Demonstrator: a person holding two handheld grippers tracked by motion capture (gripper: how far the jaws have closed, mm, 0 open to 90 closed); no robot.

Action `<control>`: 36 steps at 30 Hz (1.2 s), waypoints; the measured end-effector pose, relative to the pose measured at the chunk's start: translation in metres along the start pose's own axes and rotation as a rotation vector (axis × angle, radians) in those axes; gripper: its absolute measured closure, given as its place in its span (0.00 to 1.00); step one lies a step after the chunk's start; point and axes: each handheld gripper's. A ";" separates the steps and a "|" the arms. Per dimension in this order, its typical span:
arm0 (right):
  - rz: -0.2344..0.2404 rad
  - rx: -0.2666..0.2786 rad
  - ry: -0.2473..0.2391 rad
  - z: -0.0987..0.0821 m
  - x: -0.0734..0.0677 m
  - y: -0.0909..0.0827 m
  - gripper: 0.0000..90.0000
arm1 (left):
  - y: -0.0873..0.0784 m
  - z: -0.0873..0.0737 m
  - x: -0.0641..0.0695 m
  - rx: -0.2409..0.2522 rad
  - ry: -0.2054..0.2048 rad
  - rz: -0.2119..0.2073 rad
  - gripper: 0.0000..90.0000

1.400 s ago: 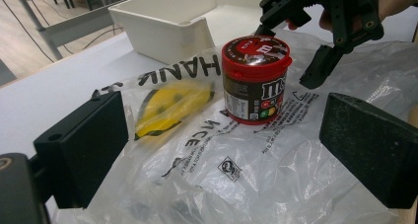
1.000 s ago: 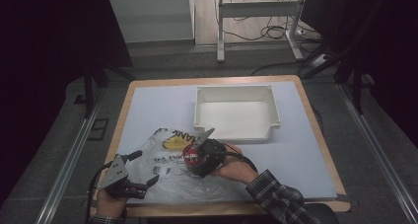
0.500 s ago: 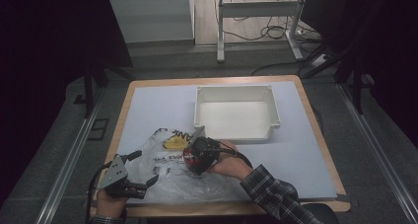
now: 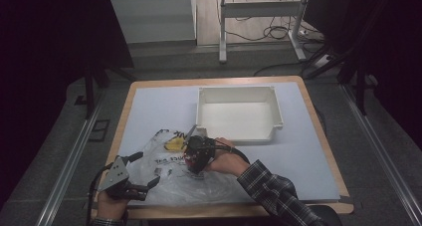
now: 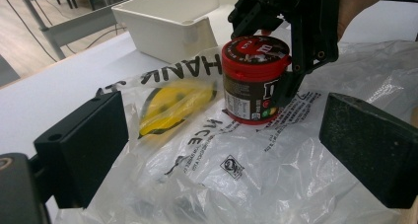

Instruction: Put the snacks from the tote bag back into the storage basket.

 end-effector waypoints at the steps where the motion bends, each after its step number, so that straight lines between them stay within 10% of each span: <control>1: -0.002 -0.007 -0.014 0.001 0.001 0.000 0.26 | 0.000 0.000 0.000 0.000 0.000 0.000 0.05; 36: 0.007 -0.002 0.014 0.016 -0.005 -0.019 0.28 | -0.001 0.000 0.000 0.004 -0.003 0.004 0.05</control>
Point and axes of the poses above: each handheld gripper's, and its own axes: y roughly forward along the jaws, z roughly out of its top, x roughly to its right, and after that the axes turned 1 degree about z, right-handed
